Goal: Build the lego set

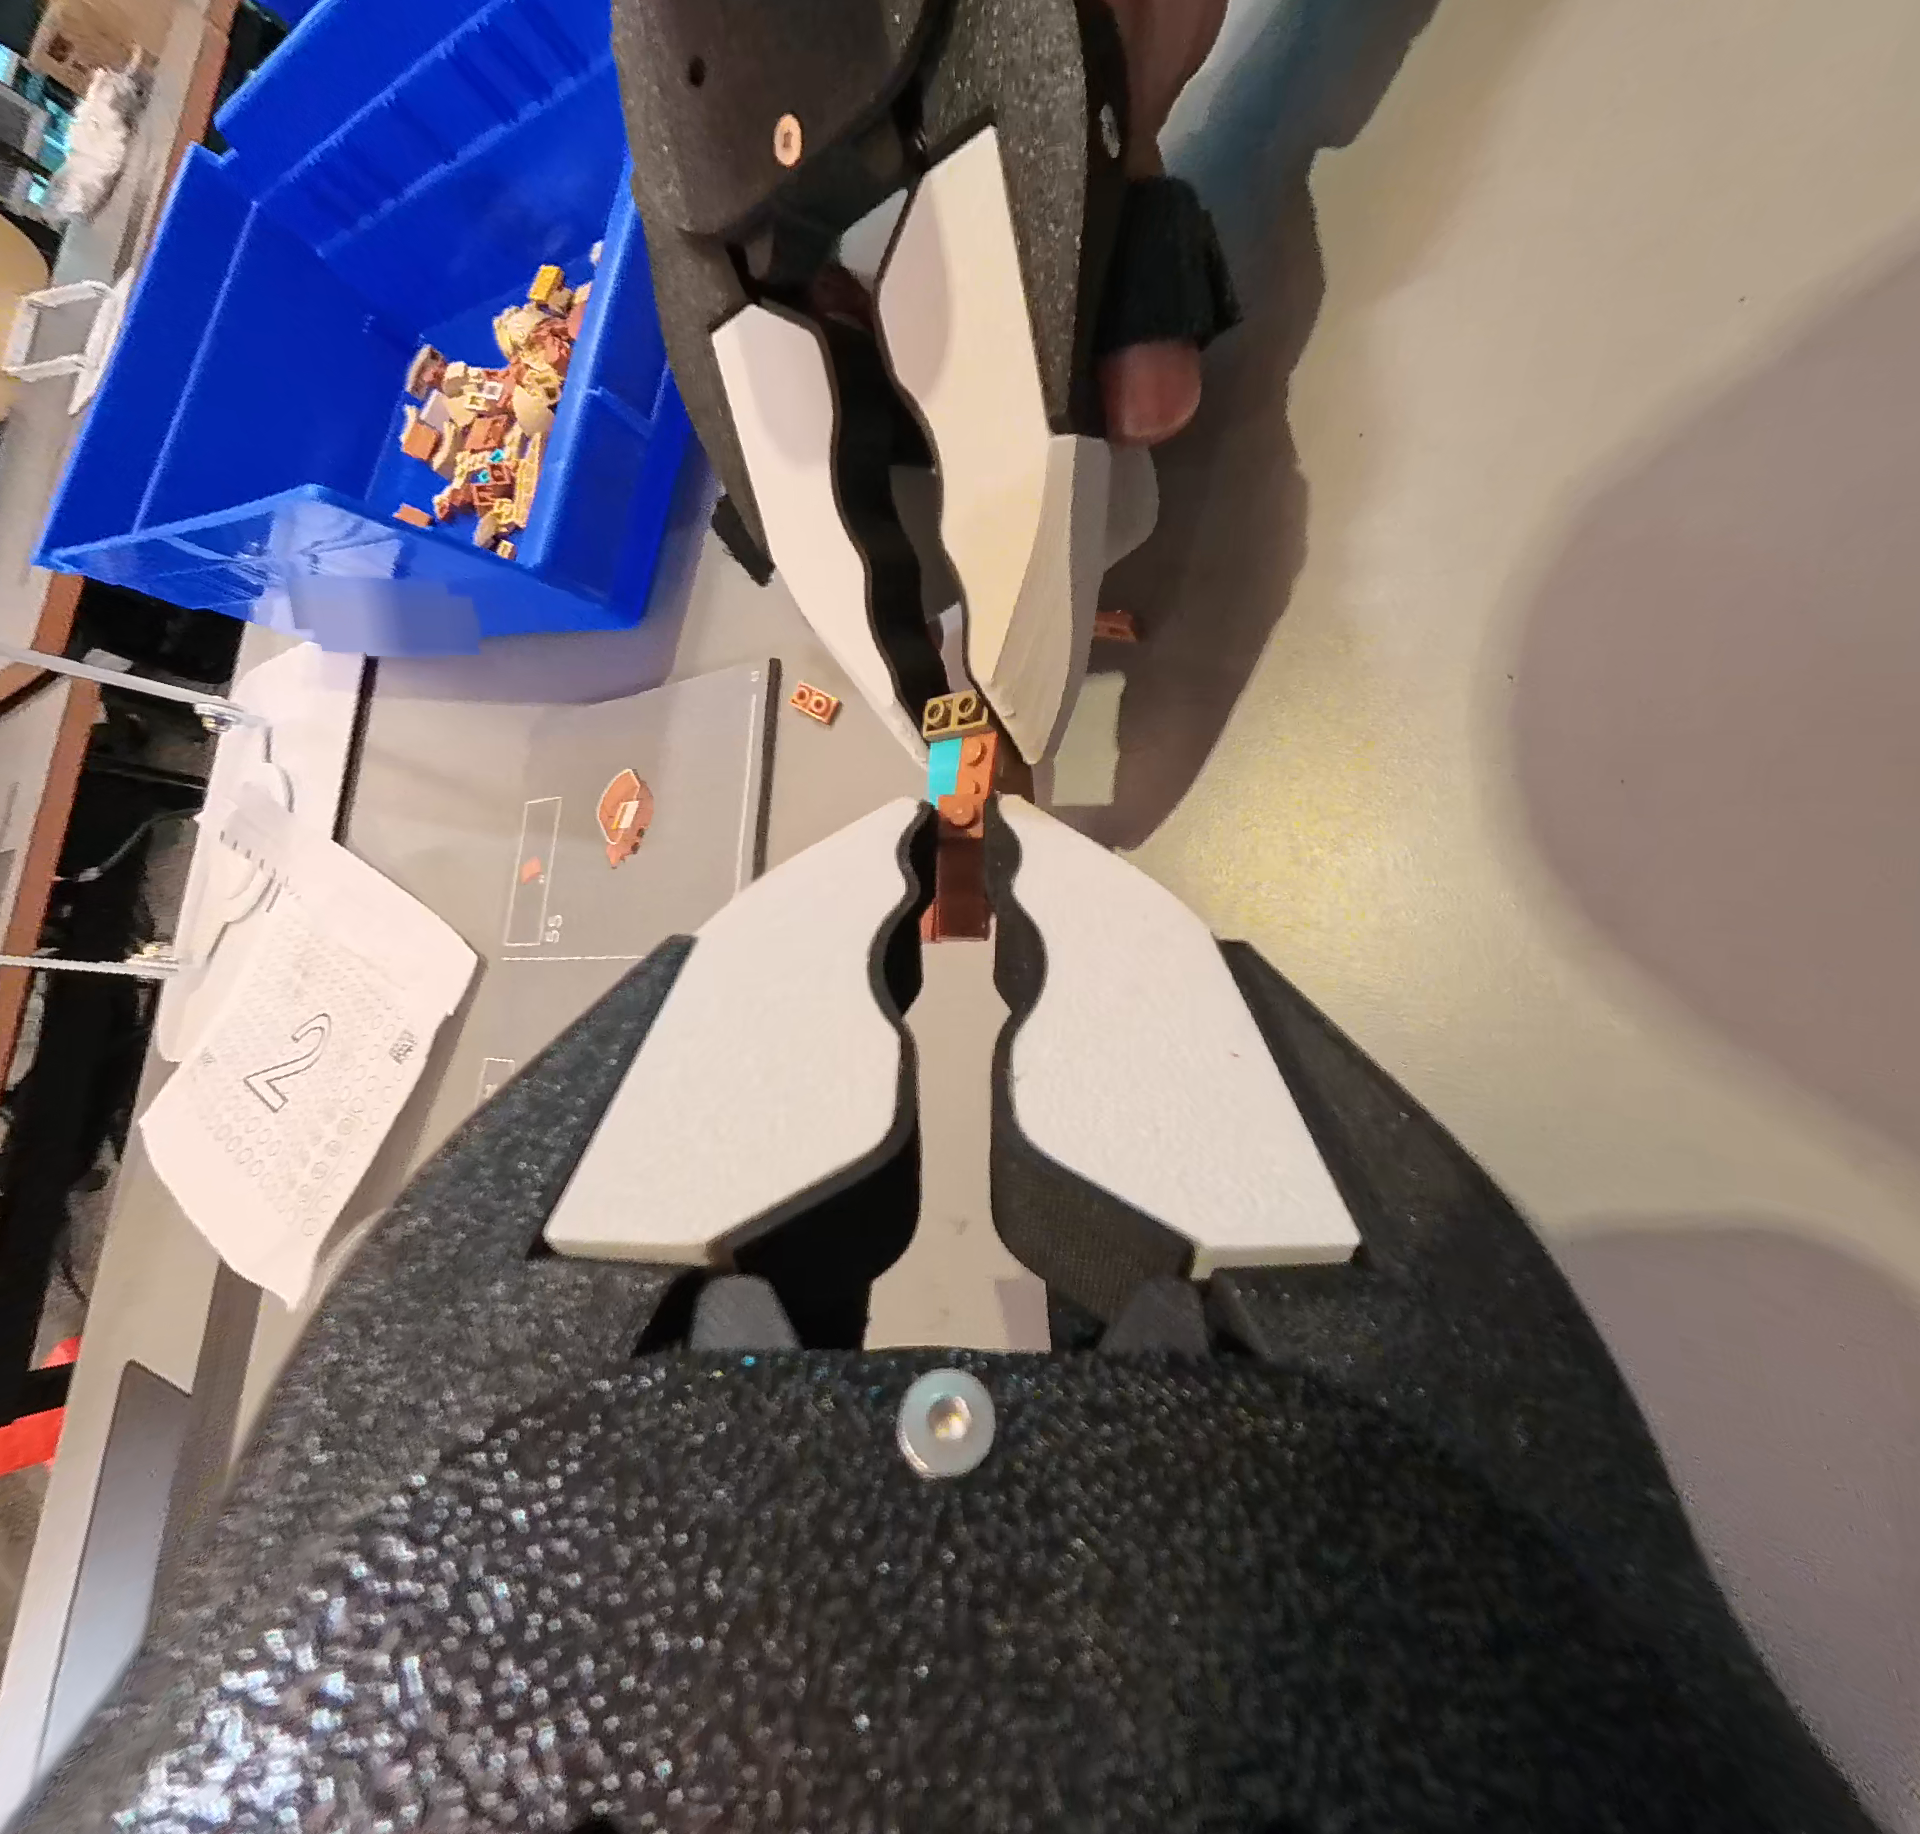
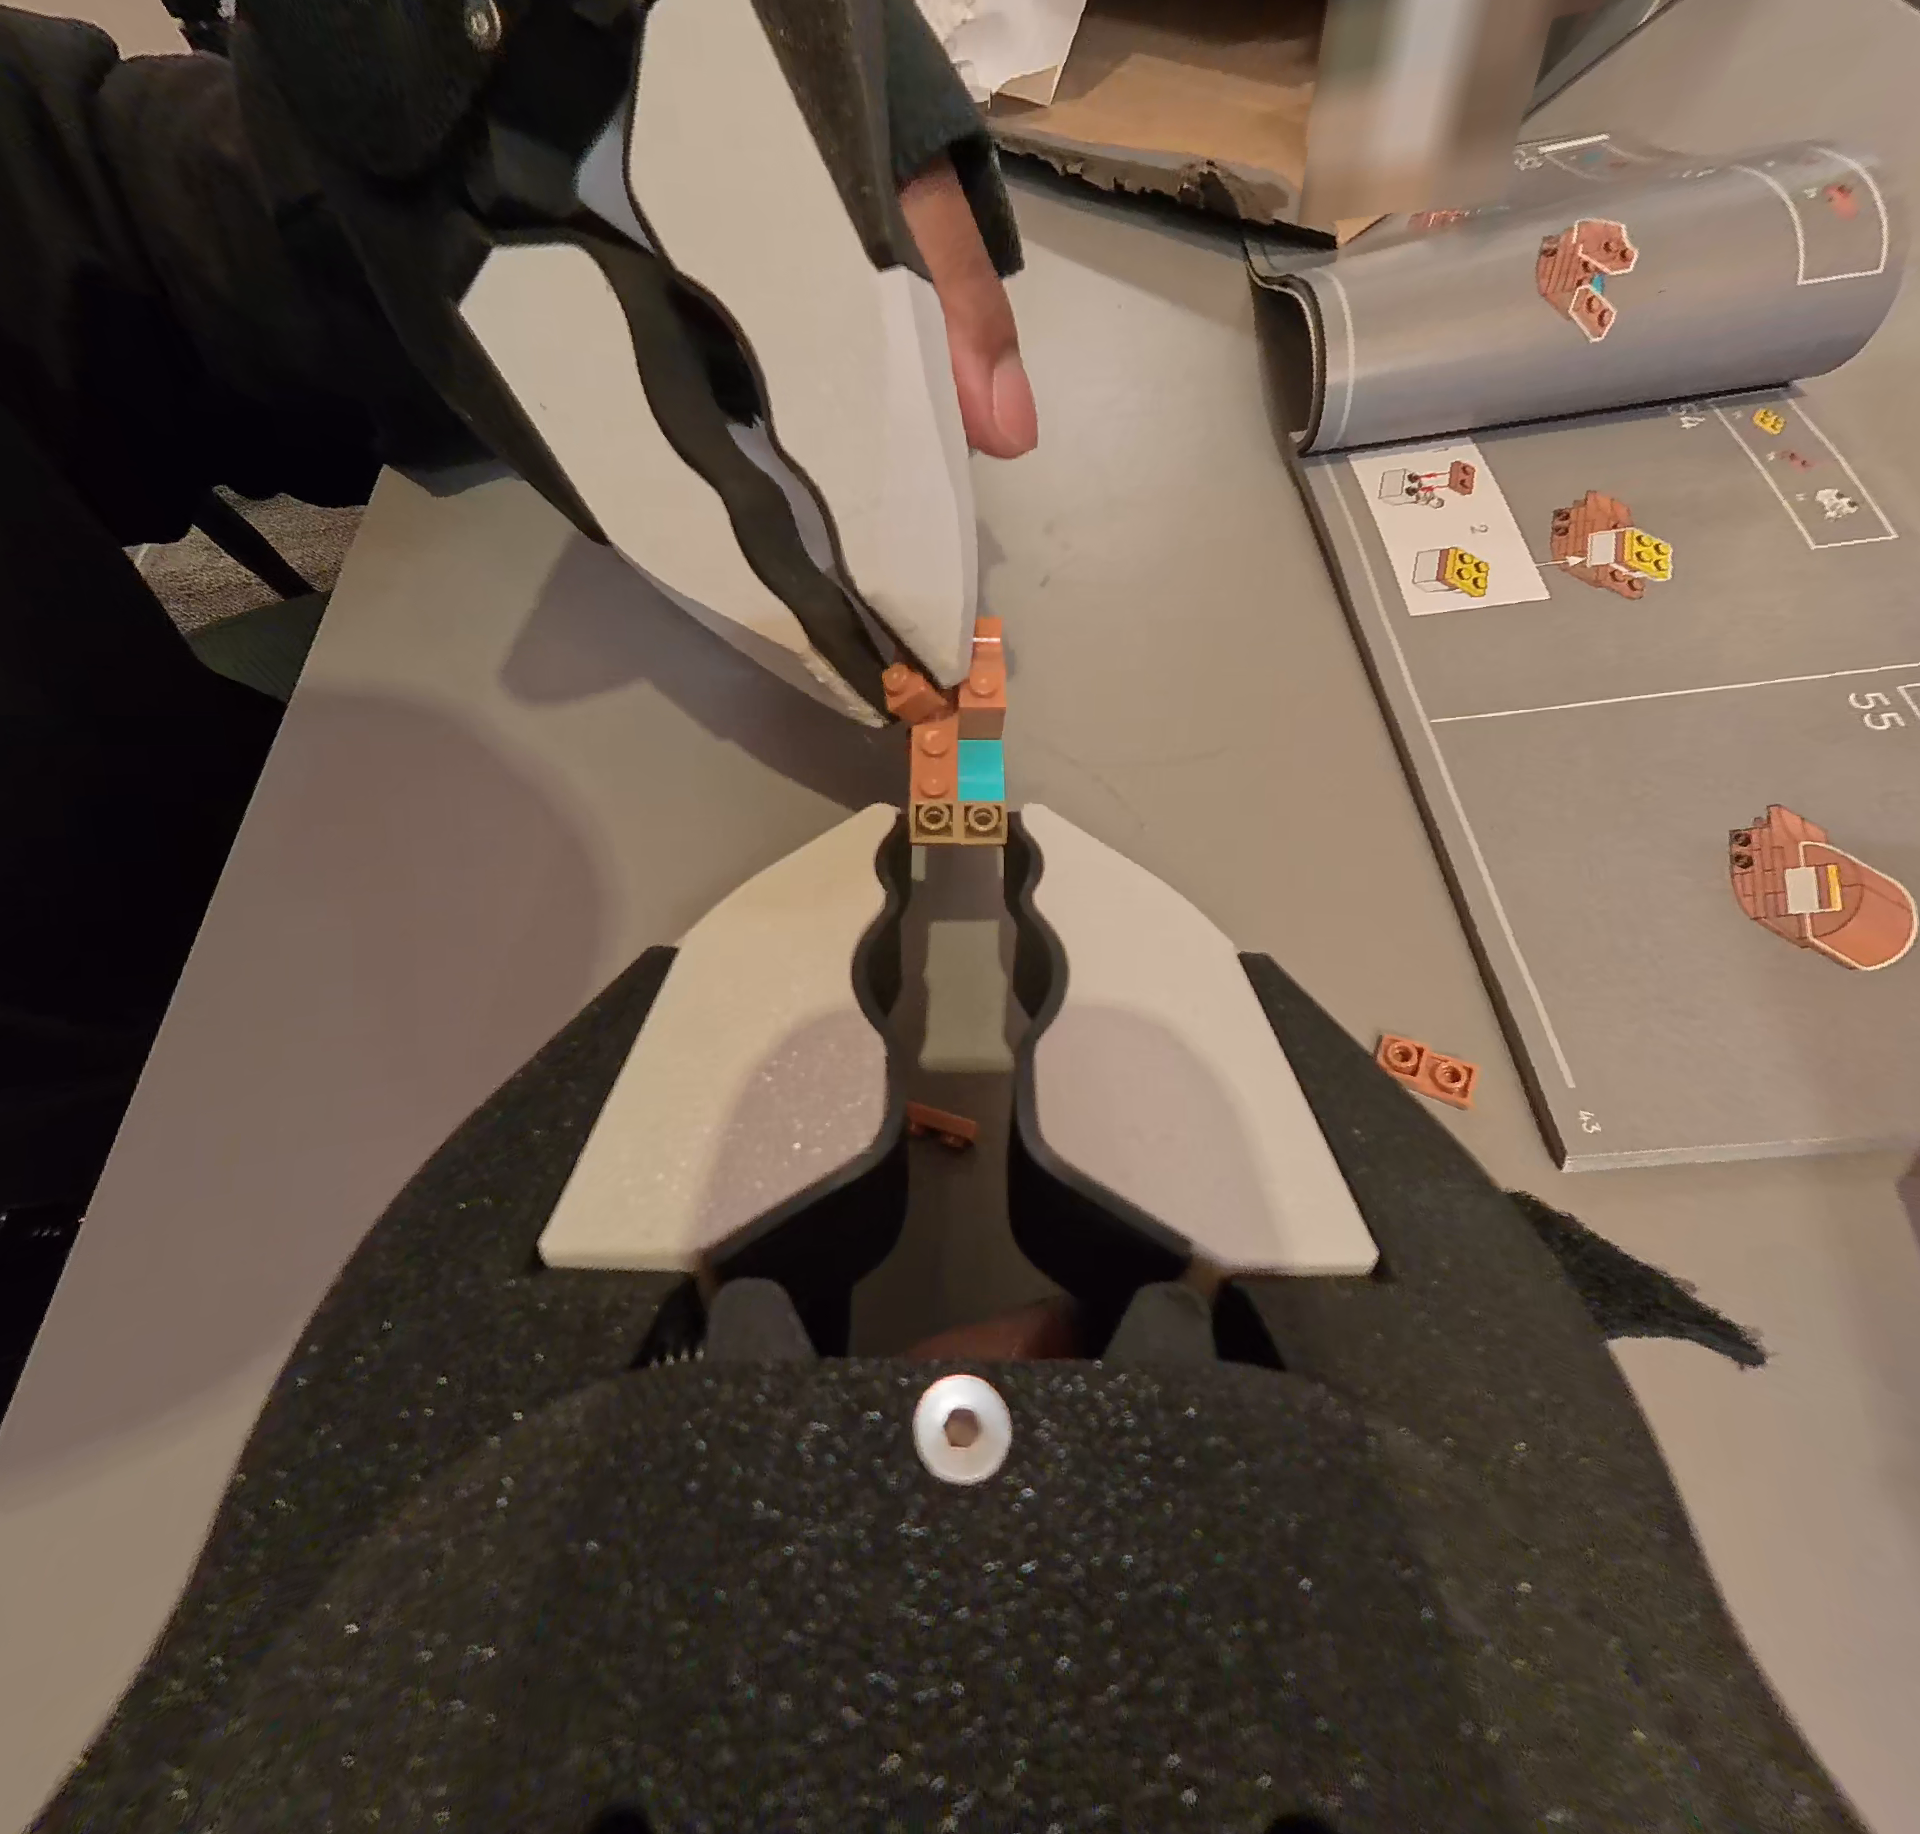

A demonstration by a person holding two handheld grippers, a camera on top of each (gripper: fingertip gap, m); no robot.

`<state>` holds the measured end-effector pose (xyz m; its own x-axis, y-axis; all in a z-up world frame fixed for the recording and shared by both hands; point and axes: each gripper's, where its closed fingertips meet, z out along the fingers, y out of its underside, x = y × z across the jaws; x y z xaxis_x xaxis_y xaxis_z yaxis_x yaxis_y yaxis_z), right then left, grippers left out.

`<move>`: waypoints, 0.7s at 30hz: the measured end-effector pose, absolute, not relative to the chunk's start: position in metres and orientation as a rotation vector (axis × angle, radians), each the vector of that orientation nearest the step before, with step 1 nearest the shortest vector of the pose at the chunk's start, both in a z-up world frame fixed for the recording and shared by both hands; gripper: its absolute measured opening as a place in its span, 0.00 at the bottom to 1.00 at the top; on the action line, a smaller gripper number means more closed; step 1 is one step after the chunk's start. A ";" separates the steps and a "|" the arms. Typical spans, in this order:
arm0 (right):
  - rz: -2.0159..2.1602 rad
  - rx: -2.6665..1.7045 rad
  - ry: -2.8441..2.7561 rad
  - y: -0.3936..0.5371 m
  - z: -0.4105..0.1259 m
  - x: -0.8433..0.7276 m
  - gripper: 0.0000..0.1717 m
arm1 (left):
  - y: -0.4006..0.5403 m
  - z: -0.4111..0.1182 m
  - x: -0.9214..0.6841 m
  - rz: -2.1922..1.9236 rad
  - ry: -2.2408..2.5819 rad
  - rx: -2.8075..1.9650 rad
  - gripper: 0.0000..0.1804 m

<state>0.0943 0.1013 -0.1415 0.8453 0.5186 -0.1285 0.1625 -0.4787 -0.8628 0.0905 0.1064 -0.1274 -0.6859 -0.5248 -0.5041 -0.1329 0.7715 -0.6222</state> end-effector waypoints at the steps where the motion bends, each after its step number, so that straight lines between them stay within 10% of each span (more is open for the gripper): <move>1: 0.468 -2.055 -0.497 0.101 -0.141 0.094 0.10 | 0.106 -0.127 0.091 -0.723 2.261 -0.480 0.04; 21: 0.496 -2.043 -0.491 0.100 -0.139 0.094 0.10 | 0.103 -0.124 0.094 -0.780 2.193 -0.418 0.04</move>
